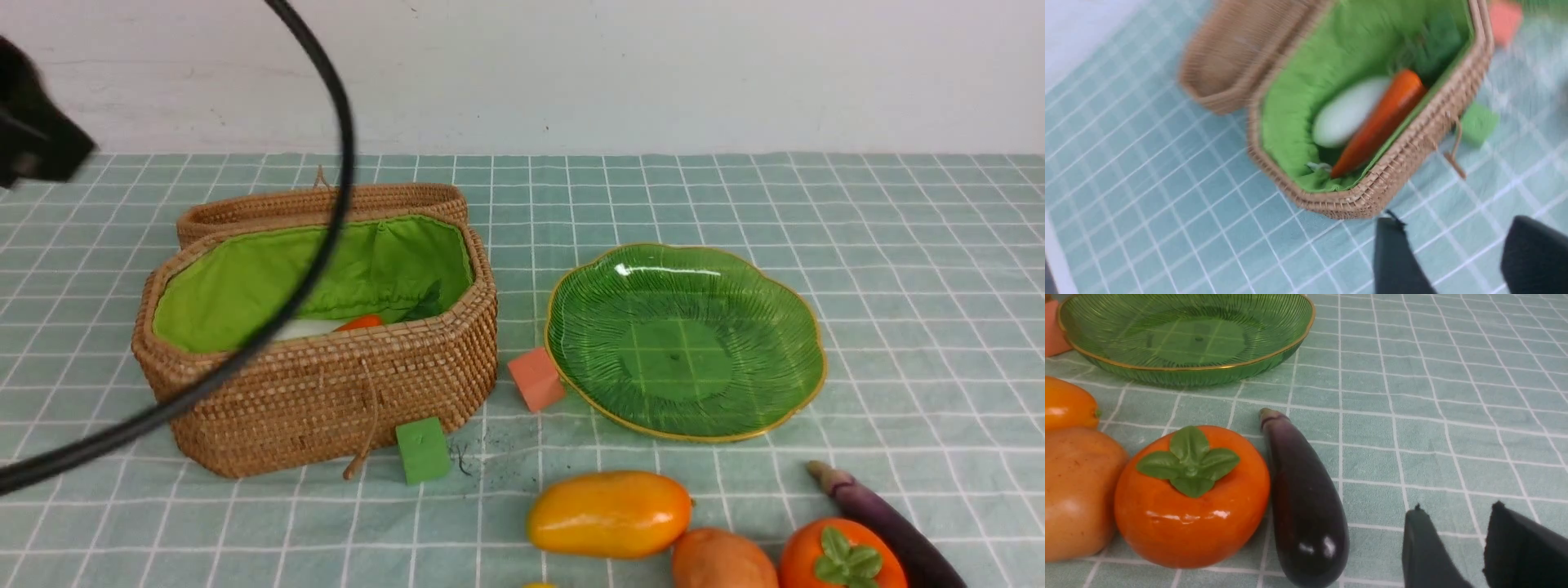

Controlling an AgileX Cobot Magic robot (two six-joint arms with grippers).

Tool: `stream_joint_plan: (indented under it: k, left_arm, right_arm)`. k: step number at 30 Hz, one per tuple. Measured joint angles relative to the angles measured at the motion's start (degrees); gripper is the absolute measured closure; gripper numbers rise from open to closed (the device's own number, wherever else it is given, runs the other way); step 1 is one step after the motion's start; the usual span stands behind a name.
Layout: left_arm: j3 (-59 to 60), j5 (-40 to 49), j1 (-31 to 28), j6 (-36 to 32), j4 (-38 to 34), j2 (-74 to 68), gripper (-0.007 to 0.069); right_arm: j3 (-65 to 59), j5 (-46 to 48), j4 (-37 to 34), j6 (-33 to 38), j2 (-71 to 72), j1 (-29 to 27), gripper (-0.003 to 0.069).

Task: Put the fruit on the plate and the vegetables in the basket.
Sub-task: Use the right arm to grab a potato and put it into the left basket

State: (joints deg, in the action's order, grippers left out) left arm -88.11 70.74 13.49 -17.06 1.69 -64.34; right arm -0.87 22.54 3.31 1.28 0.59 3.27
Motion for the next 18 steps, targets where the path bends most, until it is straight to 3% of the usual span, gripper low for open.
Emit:
stream_joint_plan:
  k: [3, 6, 8, 13, 18]
  left_arm:
    - [6.88, 0.00, 0.00, 11.88, -1.69, 11.78, 0.0480]
    - [14.17, 0.00, 0.00, 14.07, -3.86, 20.02, 0.0564]
    - [25.18, -1.27, 0.00, 15.00, -7.49, 29.34, 0.0637]
    - [42.64, -12.37, 0.00, 15.23, -10.84, 43.93, 0.0638]
    - [58.99, -32.74, 0.00, 15.41, -11.30, 58.93, 0.0638]
  right_arm:
    - [0.00, 0.00, 0.00, 0.00, 0.00, 0.00, 0.0419]
    - [0.00, 0.00, 0.00, 0.00, 0.00, 0.00, 0.0419]
    - [0.00, 0.00, 0.00, 0.00, 0.00, 0.00, 0.0419]
    - [0.00, 0.00, 0.00, 0.00, 0.00, 0.00, 0.0419]
    - [0.00, 0.00, 0.00, 0.00, 0.00, 0.00, 0.0419]
